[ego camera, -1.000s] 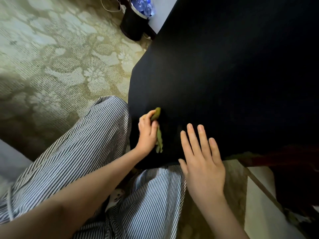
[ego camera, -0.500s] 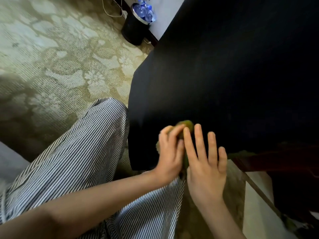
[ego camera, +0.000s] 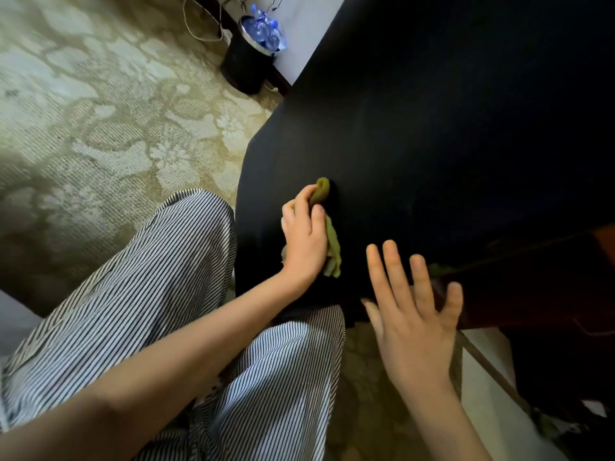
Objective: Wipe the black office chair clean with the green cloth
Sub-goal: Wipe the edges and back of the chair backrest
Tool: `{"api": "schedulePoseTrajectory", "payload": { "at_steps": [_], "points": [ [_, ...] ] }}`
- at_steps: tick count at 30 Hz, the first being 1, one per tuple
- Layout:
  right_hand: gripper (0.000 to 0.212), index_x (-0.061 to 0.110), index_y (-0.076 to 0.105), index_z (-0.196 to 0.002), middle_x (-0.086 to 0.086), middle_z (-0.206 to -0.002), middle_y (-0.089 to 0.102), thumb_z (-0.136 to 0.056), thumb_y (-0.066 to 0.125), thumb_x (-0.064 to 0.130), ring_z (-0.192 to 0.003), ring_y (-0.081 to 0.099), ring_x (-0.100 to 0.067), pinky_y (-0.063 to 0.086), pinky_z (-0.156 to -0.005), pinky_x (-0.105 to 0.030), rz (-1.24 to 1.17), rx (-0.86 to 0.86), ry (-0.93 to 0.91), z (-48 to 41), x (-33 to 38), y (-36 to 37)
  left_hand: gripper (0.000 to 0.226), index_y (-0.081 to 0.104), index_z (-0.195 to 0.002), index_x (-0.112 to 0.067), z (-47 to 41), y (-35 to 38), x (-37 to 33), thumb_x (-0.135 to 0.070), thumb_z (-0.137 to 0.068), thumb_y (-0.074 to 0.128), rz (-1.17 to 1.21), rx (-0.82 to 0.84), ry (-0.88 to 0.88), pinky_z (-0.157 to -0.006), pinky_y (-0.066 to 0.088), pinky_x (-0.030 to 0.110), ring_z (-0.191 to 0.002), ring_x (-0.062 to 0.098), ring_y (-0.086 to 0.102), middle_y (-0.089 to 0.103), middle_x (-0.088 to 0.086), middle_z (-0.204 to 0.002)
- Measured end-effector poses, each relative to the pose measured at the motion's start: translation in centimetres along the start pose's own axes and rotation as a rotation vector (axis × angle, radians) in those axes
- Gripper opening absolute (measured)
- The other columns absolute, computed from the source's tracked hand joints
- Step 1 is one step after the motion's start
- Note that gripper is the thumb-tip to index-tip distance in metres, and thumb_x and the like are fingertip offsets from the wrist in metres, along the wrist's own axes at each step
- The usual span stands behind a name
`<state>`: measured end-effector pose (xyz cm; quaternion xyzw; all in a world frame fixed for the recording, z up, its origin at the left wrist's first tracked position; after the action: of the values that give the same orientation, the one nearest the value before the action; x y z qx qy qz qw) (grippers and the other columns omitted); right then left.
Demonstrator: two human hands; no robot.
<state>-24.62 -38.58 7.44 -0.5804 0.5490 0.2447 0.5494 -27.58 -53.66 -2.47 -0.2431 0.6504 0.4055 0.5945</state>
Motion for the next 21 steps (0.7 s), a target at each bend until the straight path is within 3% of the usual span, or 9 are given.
{"api": "schedulePoseTrajectory", "payload": {
  "at_steps": [3,7,12,17,21],
  "points": [
    [0.082,0.016,0.006,-0.152,-0.006,-0.158,-0.008,-0.089,0.054,0.038,-0.144,-0.015,-0.024,-0.016,-0.113,-0.048,-0.007,-0.05,-0.028,-0.1,0.1,-0.4,0.043,0.042,-0.133,-0.021,1.1,0.5,-3.4,-0.033,-0.092,0.034,0.042,0.039,0.175,-0.099,0.023,0.013,-0.119,0.015,0.037,0.038,0.004,-0.121],
    [0.071,0.016,0.012,-0.151,-0.002,-0.158,-0.006,-0.086,0.04,0.027,-0.145,-0.01,-0.02,-0.013,-0.114,-0.045,-0.265,-0.162,-0.019,-0.4,-0.5,-1.4,0.037,0.041,-0.129,-0.033,3.7,1.1,-6.5,-0.031,-0.092,0.034,0.071,0.15,0.444,-0.105,0.025,0.023,-0.119,0.015,0.034,0.034,-0.002,-0.12],
    [0.067,0.014,0.014,-0.15,-0.003,-0.158,-0.007,-0.087,0.036,0.016,-0.145,-0.009,-0.02,-0.011,-0.116,-0.042,-0.325,-0.301,-0.002,-0.9,-1.8,-2.3,0.031,0.034,-0.126,-0.036,7.2,0.8,-2.5,-0.033,-0.095,0.038,-0.007,0.212,0.679,-0.1,0.032,0.031,-0.113,0.013,0.034,0.033,-0.004,-0.118],
    [0.054,0.013,0.022,-0.149,-0.001,-0.158,-0.003,-0.095,0.022,0.02,-0.145,-0.006,-0.018,-0.01,-0.116,-0.04,-0.305,-0.225,0.068,-1.1,-2.2,-1.8,0.036,0.041,-0.127,-0.032,5.0,1.0,-2.2,-0.027,-0.092,0.035,0.008,0.141,0.489,-0.104,0.029,0.027,-0.116,0.005,0.033,0.037,-0.002,-0.12],
    [0.052,0.016,0.024,-0.148,0.001,-0.158,0.002,-0.097,0.026,0.024,-0.146,-0.004,-0.016,-0.01,-0.116,-0.04,-0.313,-0.208,0.06,0.1,-2.5,-1.5,0.042,0.04,-0.134,-0.02,0.6,1.3,-5.2,-0.027,-0.094,0.033,0.048,0.033,0.223,-0.099,0.017,0.005,-0.113,0.008,0.033,0.038,0.001,-0.118]
  ]
}}
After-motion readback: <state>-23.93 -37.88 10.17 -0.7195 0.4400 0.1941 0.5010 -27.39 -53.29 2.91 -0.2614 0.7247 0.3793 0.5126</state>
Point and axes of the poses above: each hand's wrist, its own z-axis away from the middle knuckle, its own y-axis out of the palm, x = y × z, the point moved 4 cm from there along -z, towards the middle knuckle
